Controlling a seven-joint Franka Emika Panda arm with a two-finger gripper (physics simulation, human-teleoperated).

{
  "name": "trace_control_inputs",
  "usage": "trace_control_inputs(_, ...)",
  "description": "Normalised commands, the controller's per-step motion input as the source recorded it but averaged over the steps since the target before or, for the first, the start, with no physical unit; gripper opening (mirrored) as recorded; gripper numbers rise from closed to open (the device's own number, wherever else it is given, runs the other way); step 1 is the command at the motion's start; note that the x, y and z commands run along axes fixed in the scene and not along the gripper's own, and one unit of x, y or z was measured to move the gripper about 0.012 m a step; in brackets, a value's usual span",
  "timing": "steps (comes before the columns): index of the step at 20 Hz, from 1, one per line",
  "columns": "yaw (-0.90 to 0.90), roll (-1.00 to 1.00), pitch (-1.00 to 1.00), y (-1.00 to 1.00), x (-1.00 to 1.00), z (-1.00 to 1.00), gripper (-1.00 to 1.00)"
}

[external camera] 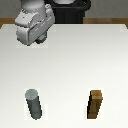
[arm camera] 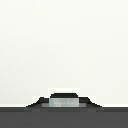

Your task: Put the loop with the handle onto the peg.

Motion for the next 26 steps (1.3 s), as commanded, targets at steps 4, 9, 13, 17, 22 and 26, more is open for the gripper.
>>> trace_control_inputs(4, 0.92, 0.00, 0.00, 0.00, 0.00, 0.00, -1.00)
trace_control_inputs(9, 0.92, 0.00, 0.00, 0.00, 0.00, 0.00, -1.00)
trace_control_inputs(13, 0.62, 0.00, 0.00, 0.00, 0.00, 0.25, -1.00)
trace_control_inputs(17, 0.00, 0.00, 0.00, 0.00, 0.00, 0.00, -1.00)
trace_control_inputs(22, 0.00, 0.00, 0.00, 0.00, 0.00, 1.00, -1.00)
trace_control_inputs(26, 0.00, 0.00, 0.00, 0.00, 0.25, 0.00, -1.00)
